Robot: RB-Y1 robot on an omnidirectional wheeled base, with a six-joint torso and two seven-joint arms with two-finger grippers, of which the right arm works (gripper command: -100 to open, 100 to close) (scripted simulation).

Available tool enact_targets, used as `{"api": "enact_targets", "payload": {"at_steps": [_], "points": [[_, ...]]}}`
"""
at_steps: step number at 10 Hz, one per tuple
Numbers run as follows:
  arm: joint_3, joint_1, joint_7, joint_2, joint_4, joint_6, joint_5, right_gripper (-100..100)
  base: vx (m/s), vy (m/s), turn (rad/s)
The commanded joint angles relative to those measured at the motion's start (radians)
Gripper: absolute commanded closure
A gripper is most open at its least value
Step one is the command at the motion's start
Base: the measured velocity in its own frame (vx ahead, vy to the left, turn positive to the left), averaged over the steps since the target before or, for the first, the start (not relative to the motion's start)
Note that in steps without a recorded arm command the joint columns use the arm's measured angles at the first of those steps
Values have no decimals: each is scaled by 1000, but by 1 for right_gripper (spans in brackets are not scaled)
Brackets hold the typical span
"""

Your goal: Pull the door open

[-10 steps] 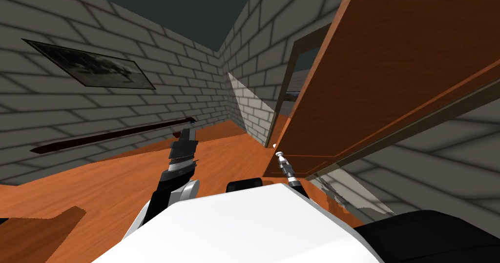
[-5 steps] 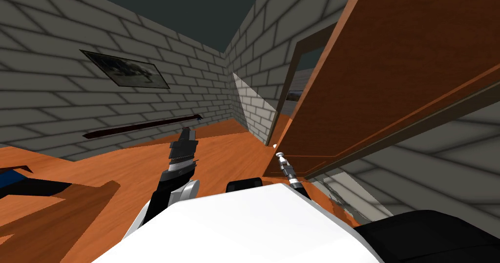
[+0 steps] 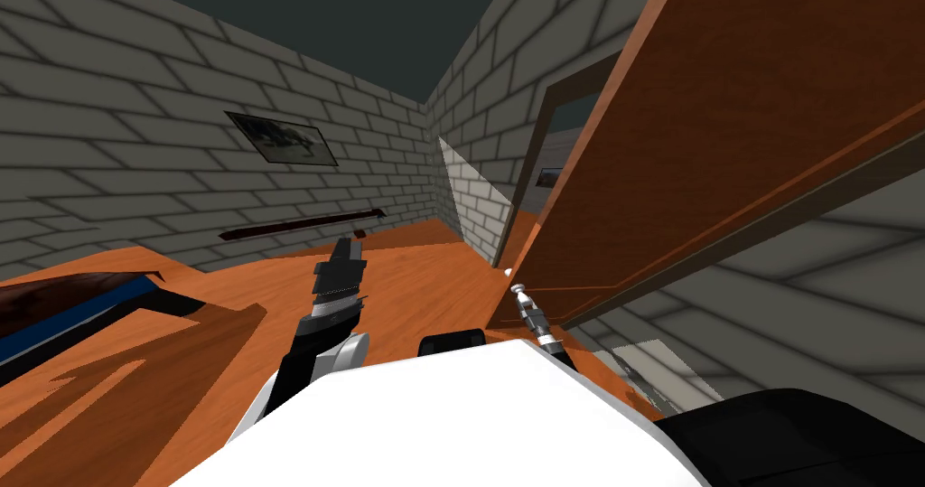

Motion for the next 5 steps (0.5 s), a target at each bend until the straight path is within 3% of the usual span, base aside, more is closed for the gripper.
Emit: {"api": "enact_targets", "payload": {"at_steps": [1, 5], "points": [[0, 0, 0, 0, 0, 0, 0, 100, -83, -15, 28], [20, -2, -26, -12, 29, -34, 12, 100, -195, -32, 140]]}}
